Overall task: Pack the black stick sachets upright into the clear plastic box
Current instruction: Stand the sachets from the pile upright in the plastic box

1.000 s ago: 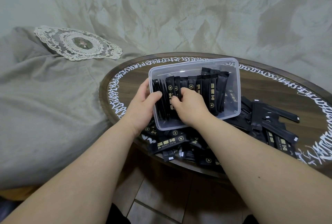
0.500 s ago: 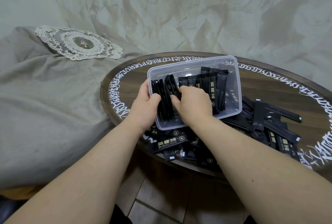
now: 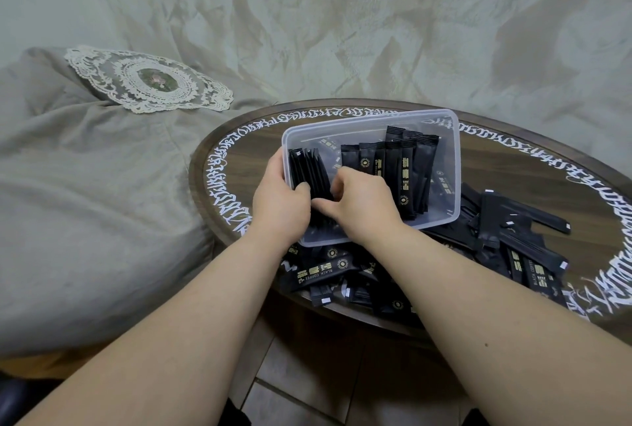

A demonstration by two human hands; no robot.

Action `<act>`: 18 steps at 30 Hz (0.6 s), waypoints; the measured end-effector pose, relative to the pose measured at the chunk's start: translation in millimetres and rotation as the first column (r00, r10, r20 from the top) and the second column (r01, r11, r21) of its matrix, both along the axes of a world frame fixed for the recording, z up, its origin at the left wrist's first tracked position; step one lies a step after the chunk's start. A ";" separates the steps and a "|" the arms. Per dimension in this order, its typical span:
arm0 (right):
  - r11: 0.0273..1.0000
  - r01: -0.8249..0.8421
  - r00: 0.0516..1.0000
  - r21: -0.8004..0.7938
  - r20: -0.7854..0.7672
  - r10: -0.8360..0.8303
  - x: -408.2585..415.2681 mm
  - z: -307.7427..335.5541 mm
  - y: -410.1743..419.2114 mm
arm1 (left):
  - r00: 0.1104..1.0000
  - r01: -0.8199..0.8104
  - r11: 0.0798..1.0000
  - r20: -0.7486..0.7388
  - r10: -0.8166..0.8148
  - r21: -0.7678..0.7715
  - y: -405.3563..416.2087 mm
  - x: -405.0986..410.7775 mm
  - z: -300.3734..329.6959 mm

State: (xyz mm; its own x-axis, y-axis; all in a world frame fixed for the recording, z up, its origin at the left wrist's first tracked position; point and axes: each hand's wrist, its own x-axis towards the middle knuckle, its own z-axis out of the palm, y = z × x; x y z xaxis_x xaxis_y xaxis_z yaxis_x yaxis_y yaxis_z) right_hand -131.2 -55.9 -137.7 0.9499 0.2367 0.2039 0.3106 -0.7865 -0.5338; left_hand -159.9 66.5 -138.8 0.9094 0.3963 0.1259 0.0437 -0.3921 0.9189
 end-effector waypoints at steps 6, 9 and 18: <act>0.999 0.035 0.999 0.007 0.011 -0.035 -2.9 6.2 6.4 | 0.999 0.006 1.000 0.040 -0.005 -0.019 0.5 0.4 -0.3; 0.999 0.044 0.999 -0.019 -0.007 -0.044 -2.4 4.7 7.2 | 0.999 0.014 0.999 0.037 -0.013 -0.040 0.5 1.0 -1.5; 0.982 0.189 0.980 0.025 0.061 -0.190 -3.3 15.4 -18.0 | 0.997 -0.057 0.987 0.051 0.065 -0.151 9.3 3.7 -1.3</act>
